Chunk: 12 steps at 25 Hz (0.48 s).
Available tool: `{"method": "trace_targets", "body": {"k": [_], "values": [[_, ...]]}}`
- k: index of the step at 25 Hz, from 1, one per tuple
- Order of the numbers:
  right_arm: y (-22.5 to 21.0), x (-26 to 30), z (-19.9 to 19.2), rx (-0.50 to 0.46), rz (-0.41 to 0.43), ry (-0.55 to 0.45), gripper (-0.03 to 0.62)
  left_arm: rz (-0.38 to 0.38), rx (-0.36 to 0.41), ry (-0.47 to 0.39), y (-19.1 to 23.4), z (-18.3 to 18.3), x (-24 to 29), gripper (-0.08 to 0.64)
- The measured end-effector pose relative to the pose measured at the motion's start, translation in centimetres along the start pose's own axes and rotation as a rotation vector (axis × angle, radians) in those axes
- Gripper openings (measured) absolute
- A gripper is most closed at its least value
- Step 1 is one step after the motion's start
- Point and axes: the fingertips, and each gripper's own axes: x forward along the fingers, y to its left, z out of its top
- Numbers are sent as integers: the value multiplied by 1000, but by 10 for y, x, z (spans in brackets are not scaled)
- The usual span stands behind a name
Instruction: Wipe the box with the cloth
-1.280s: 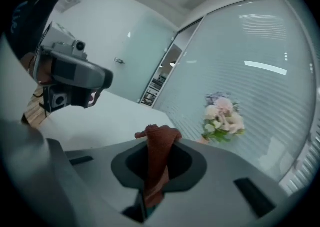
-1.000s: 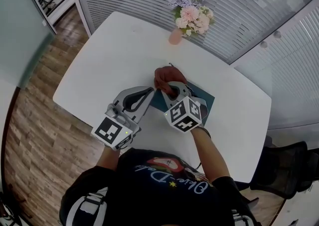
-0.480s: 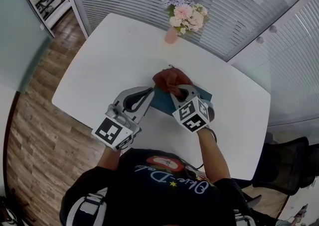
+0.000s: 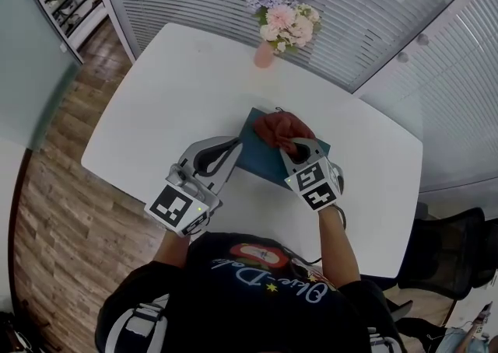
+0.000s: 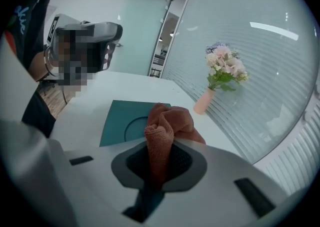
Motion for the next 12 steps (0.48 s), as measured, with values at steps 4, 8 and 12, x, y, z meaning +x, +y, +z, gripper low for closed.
{"method": "trace_targets", "body": {"k": [4,8,12], "values": [[-5,-7,-2,58,3,-18,28,0,-6,2,-1,-2,-1,3],[-9,-14,-10,87,-16,-13,28,-10,-12,-2,-2,-2,0,3],[-18,-23,-27,118,-58,9,28,-12,-13,-5,-1,-3,0,3]]}}
